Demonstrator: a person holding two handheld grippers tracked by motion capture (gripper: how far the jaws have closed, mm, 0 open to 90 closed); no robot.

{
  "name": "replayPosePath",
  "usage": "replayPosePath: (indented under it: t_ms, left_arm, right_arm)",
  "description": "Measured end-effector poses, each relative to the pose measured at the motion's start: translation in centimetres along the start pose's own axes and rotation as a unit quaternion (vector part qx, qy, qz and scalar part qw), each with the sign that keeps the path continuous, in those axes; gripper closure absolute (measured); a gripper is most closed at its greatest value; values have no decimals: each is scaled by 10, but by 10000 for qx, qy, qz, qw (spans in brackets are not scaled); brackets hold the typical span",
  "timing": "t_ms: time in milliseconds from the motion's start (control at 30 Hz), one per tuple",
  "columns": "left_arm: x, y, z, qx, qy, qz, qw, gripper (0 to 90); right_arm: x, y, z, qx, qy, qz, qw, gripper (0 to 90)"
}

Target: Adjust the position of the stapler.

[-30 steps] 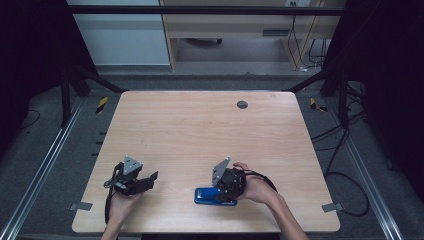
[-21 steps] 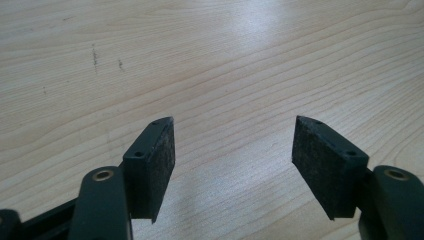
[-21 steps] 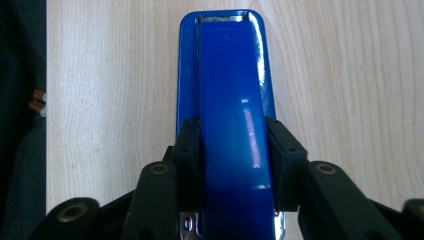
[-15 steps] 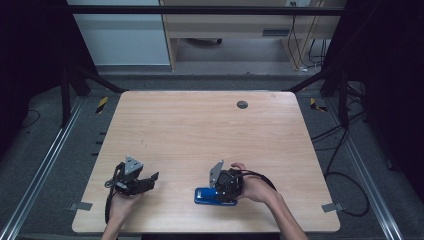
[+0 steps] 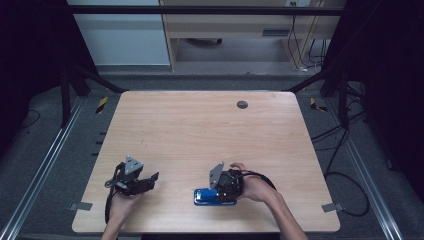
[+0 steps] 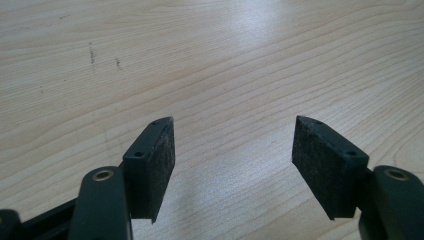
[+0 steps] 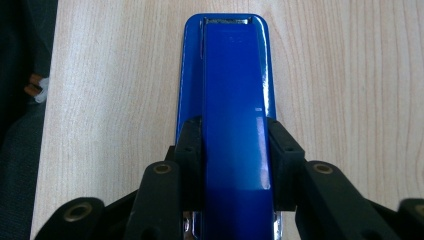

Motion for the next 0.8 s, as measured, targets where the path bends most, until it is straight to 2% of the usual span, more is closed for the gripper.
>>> replayPosePath:
  t_ms: [100,200,333,367,400,467,533,567,600,700,733,767,800]
  left_arm:
    - [0,0,0,1,9,9,10000,333]
    - [0,-1,0,11,5,20,10000,334]
    - [0,0,0,20,-1,32,10000,336]
    - [1,0,-1,43,-8,33,10000,337]
    - [1,-1,-1,75,-36,37,10000,340]
    - [2,-2,-3,47,-57,83,9999,363]
    - [3,-5,-4,48,-105,131,9998,370]
    - [4,-9,-7,33,-164,219,9996,394]
    - [4,-9,-7,33,-164,219,9996,405]
    - [5,-18,-10,-17,-230,370,9991,428]
    - [6,-23,-12,-73,-260,457,9986,449]
    - [6,-23,-12,-73,-260,457,9986,466]
    - [7,-27,-14,-132,-266,532,9981,476]
  right_arm:
    - [-1,-1,1,-200,16,14,9998,636]
    - [0,-1,1,-229,18,31,9997,600]
    - [3,0,-3,-266,-136,106,9995,556]
    - [5,-1,-5,-291,-250,125,9992,545]
    - [10,-1,-8,-455,-465,192,9977,528]
    - [13,-1,-10,-509,-570,215,9968,529]
    - [20,-2,-13,-620,-792,343,9943,527]
    - [28,-3,-16,-767,-1063,527,9900,524]
    - [28,-3,-16,-767,-1063,527,9900,524]
    - [39,-7,-18,-979,-1439,859,9810,532]
    - [47,-10,-17,-1095,-1678,1121,9733,506]
    - [47,-10,-17,-1095,-1678,1121,9733,506]
    - [55,-11,-13,-1183,-1892,1351,9654,508]
Point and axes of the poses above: each handheld gripper's, and its own axes: x roughly backward along the jaws, z roughly out of its underside, y roughly to its left, the point moved 9 cm from there along -x, roughly forward along the jaws, and after that the axes turned 9 degrees about -y, right-handed, at the moved point
